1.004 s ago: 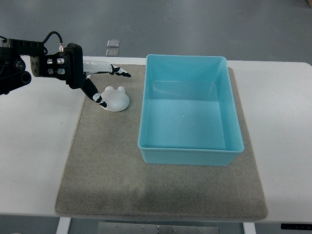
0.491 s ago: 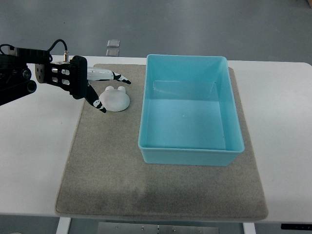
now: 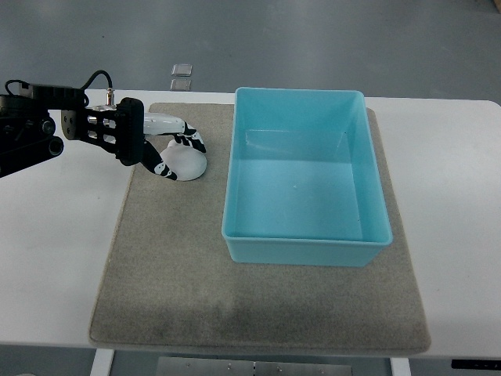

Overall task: Place white toy into blue box with left hand
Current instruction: 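Close the left hand fingers around the white rabbit toy, then lift the rabbit toy with the left hand and carry it over the blue box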

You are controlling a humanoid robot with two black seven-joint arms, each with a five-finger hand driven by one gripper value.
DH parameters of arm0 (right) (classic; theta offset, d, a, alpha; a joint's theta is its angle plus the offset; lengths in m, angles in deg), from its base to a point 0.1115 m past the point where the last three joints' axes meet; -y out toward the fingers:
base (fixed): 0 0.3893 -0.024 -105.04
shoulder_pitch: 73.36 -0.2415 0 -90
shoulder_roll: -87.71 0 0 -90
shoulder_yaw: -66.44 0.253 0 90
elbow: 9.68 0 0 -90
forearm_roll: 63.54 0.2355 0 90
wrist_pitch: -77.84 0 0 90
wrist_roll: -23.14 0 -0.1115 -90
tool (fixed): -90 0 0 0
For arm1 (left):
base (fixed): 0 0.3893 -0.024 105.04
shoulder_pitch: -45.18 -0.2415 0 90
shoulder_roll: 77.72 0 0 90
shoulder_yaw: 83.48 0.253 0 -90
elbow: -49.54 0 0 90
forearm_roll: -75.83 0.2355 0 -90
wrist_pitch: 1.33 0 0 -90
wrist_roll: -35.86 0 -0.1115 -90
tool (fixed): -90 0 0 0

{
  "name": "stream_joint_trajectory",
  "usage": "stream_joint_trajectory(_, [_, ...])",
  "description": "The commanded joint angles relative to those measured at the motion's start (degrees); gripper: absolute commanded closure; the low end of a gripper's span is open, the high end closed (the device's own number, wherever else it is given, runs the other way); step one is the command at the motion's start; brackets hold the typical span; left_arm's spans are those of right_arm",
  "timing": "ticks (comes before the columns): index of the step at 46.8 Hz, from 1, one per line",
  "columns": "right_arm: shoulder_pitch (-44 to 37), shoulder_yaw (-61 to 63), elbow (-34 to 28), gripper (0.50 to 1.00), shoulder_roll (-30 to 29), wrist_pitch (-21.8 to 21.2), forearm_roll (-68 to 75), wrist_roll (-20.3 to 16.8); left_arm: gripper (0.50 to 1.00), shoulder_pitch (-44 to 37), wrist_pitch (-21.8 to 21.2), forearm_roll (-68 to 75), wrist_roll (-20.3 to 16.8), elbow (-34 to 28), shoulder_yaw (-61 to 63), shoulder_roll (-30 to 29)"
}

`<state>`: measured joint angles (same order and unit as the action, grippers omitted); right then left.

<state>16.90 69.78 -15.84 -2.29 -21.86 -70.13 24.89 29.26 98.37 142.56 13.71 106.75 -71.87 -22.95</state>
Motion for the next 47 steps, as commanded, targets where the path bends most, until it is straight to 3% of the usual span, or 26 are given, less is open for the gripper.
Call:
stream_joint_trajectory(1, [0.00, 0.00, 0.01, 0.564, 0.00, 0.03, 0.00, 0.00, 0.906, -0.08, 0.06, -0.02, 0.00, 0.01, 0.00, -0.01])
stream_joint_trajectory(5, [0.00, 0.00, 0.01, 0.564, 0.00, 0.04, 0.00, 0.00, 1.000, -0.08, -0.03, 0.07, 0.09, 0.01, 0.17, -0.01])
stream_joint_trajectory(28, [0.00, 0.00, 0.01, 0.564, 0.00, 0.03, 0.00, 0.00, 1.000, 1.59, -1.17, 0.07, 0.00, -1.14, -0.44, -0.62])
stream_joint_trajectory(47, [0.00, 0.00, 0.01, 0.564, 0.00, -0.05, 0.00, 0.00, 1.000, 8.53, -11.62, -0.72, -0.09, -0.61, -0.88, -1.06])
